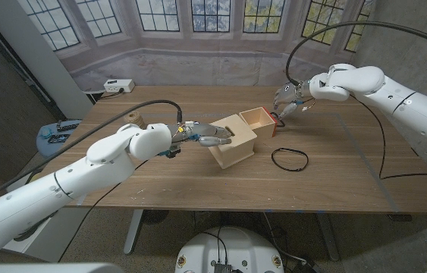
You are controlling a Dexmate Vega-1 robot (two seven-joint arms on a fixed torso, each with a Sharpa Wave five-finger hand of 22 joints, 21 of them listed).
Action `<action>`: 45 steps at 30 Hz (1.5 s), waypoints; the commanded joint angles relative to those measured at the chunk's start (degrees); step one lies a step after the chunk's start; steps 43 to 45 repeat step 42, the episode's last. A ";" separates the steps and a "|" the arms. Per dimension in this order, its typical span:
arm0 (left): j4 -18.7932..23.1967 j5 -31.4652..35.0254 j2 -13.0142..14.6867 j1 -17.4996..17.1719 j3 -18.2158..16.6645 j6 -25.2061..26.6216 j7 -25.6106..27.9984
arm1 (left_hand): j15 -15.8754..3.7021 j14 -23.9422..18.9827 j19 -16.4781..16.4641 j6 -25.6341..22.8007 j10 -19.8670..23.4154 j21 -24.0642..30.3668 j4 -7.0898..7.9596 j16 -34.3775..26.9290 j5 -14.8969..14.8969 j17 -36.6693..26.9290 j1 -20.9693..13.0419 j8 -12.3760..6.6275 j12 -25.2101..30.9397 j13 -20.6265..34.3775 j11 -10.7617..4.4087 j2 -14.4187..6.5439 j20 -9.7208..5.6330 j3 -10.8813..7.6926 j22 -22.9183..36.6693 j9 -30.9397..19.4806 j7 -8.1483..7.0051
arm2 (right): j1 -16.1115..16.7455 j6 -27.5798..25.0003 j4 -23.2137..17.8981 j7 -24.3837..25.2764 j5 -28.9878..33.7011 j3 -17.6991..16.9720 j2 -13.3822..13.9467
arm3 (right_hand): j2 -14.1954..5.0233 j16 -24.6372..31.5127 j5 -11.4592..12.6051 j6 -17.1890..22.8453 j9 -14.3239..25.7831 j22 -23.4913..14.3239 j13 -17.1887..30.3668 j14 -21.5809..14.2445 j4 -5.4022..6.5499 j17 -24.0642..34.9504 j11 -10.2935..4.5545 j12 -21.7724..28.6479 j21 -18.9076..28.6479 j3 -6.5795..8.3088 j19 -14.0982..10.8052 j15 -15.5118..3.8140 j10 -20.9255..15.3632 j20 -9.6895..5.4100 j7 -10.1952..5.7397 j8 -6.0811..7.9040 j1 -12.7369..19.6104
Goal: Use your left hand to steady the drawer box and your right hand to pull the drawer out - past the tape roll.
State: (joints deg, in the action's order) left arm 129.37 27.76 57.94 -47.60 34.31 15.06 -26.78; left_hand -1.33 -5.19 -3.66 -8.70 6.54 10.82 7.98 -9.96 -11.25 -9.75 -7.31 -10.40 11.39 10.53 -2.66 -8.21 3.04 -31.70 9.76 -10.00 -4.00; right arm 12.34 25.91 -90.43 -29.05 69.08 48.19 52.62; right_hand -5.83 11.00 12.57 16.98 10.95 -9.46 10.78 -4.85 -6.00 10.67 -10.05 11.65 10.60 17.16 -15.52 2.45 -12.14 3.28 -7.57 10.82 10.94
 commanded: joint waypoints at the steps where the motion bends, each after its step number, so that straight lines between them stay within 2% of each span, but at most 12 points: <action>1: -1.48 -2.70 2.18 -0.42 -2.89 -3.78 1.59 | 0.00 -0.15 -0.33 -0.47 0.18 0.33 0.03 -0.26 -0.24 -0.06 0.38 -0.24 0.22 0.27 0.16 -0.18 -0.13 -0.47 0.21 -0.29 0.06 | 0.25 -2.21 -1.31 -2.75 0.14 -0.67 -1.87 | 0.00 0.16 0.19 0.19 0.10 -0.20 0.14 -0.35 0.10 0.16 0.12 0.27 0.36 0.41 -0.63 0.00 -0.45 -0.11 0.08 0.18 -0.37; 12: -5.53 -4.58 3.12 0.73 -3.95 -9.11 2.38 | -0.02 -0.13 -0.32 -0.52 0.18 0.31 0.00 -0.27 -0.23 -0.06 0.42 -0.26 0.21 0.27 0.11 -0.16 -0.12 -0.58 0.21 -0.29 0.11 | -0.06 -4.42 -1.58 -3.97 1.17 0.47 -3.92 | 0.02 0.23 0.20 0.33 0.10 -0.19 0.14 -0.63 0.08 0.16 0.21 0.31 0.41 0.46 -0.85 -0.08 -0.56 -0.09 0.12 0.23 -0.43; 23: -7.41 -4.85 1.90 2.31 -4.03 -12.15 2.70 | -0.05 -0.17 -0.33 -0.54 0.18 0.31 0.00 -0.30 -0.24 -0.06 0.46 -0.25 0.22 0.27 0.16 -0.19 -0.12 -0.70 0.21 -0.29 0.11 | 0.47 -5.71 -4.76 -6.50 0.56 -0.68 -2.55 | 0.32 0.24 0.27 0.69 0.09 -0.18 0.14 -0.98 -0.22 0.10 0.21 0.42 0.45 0.51 -1.16 -0.26 -0.86 -0.01 0.10 0.35 -0.24; 32: -5.64 -4.62 1.45 1.37 -4.80 -10.82 3.78 | 0.03 -0.16 -0.35 -0.48 0.10 0.32 0.02 -0.30 -0.24 -0.07 0.50 -0.23 0.19 0.27 0.28 -0.23 -0.12 -0.82 0.21 -0.29 0.21 | 1.53 -6.11 -7.34 -8.60 -0.02 -2.22 -1.27 | 0.40 0.23 0.31 0.78 0.09 -0.18 0.14 -1.10 -0.32 0.08 0.25 0.43 0.44 0.55 -1.25 -0.26 -0.96 0.01 0.08 0.37 -0.19; 42: -2.02 -4.69 3.66 -3.24 -7.87 -8.54 7.54 | 0.05 -0.13 -0.39 -0.49 0.07 0.33 0.03 -0.29 -0.24 -0.07 0.54 -0.23 0.18 0.28 0.39 -0.27 -0.06 -0.96 0.21 -0.30 0.18 | 2.34 -6.07 -9.99 -11.35 0.14 -3.03 -1.27 | 0.46 0.17 0.34 0.56 0.09 -0.18 0.15 -1.07 -0.36 0.09 0.62 0.42 0.37 0.58 -1.19 -0.31 -1.01 0.12 0.17 0.26 -0.23; 45: -2.02 -4.69 3.66 -3.24 -7.87 -8.54 7.54 | 0.05 -0.13 -0.39 -0.49 0.07 0.33 0.03 -0.29 -0.24 -0.07 0.54 -0.23 0.18 0.28 0.39 -0.27 -0.06 -0.96 0.21 -0.30 0.18 | 2.34 -6.07 -9.99 -11.35 0.14 -3.03 -1.27 | 0.46 0.17 0.34 0.56 0.09 -0.18 0.15 -1.07 -0.36 0.09 0.62 0.42 0.37 0.58 -1.19 -0.31 -1.01 0.12 0.17 0.26 -0.23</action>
